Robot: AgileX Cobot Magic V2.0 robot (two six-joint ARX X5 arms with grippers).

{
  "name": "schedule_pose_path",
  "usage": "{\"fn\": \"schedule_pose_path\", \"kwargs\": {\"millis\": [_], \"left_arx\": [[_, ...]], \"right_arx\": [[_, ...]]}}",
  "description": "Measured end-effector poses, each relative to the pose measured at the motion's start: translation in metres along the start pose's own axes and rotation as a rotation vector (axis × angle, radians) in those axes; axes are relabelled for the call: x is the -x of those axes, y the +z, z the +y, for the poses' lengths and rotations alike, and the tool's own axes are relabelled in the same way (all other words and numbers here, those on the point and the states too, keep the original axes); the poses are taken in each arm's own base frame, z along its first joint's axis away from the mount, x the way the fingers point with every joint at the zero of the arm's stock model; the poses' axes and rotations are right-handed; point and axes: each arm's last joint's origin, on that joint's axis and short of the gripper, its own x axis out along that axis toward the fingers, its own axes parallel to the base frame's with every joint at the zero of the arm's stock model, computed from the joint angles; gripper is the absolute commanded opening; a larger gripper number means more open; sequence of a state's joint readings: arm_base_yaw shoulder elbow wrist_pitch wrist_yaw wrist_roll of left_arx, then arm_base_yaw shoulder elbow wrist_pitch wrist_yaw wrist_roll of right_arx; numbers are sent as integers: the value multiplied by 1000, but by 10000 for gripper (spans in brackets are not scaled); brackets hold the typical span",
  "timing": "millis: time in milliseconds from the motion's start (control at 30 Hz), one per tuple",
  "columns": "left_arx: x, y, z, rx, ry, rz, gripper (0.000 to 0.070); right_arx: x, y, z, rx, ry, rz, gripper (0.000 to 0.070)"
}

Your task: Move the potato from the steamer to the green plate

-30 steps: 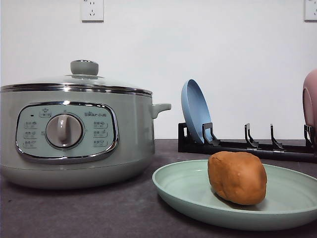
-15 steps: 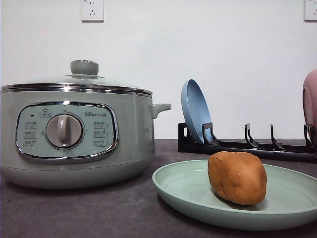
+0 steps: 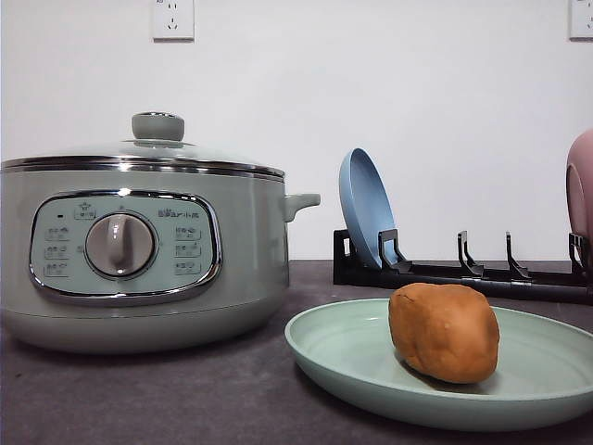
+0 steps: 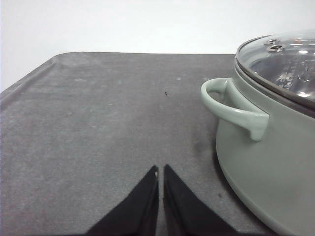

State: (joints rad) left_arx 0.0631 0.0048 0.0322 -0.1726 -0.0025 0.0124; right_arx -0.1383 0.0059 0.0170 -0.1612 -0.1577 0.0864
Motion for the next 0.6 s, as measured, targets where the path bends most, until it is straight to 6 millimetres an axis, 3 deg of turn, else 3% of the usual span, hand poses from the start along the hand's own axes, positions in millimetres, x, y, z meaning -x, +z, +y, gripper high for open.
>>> {"fn": "schedule_pose_path", "kwargs": {"millis": [600], "left_arx": [[0, 0, 0, 0, 0, 0, 10]], "right_arx": [[0, 0, 0, 0, 0, 0, 0]]}}
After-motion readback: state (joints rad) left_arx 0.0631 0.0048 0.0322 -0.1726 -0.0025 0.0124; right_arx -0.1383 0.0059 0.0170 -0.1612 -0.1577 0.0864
